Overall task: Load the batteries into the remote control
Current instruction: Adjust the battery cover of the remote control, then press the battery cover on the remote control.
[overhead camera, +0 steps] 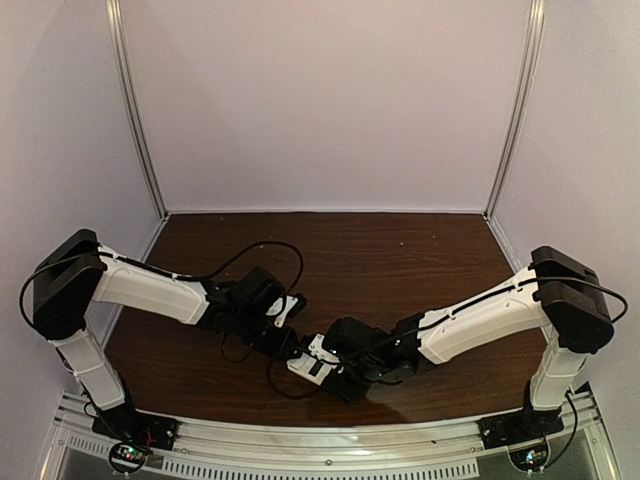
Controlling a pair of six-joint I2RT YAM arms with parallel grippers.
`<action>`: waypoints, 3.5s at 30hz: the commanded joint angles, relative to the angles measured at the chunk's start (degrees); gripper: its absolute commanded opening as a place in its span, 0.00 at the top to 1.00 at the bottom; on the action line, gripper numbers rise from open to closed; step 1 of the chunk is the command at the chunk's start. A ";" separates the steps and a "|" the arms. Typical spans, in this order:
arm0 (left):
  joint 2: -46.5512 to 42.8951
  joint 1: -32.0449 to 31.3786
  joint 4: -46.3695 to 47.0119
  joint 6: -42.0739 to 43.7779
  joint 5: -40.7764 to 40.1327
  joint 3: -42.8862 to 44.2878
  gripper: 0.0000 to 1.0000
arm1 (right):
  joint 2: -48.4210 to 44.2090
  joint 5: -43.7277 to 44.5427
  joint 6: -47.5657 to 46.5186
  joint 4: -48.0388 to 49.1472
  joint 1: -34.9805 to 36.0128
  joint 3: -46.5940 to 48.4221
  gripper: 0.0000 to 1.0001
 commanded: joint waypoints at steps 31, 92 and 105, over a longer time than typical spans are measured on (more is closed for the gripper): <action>-1.43 -8.51 -2.98 -1.93 4.60 -8.93 0.72 | 0.34 8.34 -0.38 4.21 -1.48 -3.56 1.00; -20.17 0.36 8.31 4.70 -0.52 -17.21 0.47 | -4.78 19.31 -12.64 13.85 3.01 -11.59 1.00; -17.25 8.52 7.90 12.94 0.98 -8.55 0.43 | -5.30 10.41 -17.14 14.17 3.59 -11.84 1.00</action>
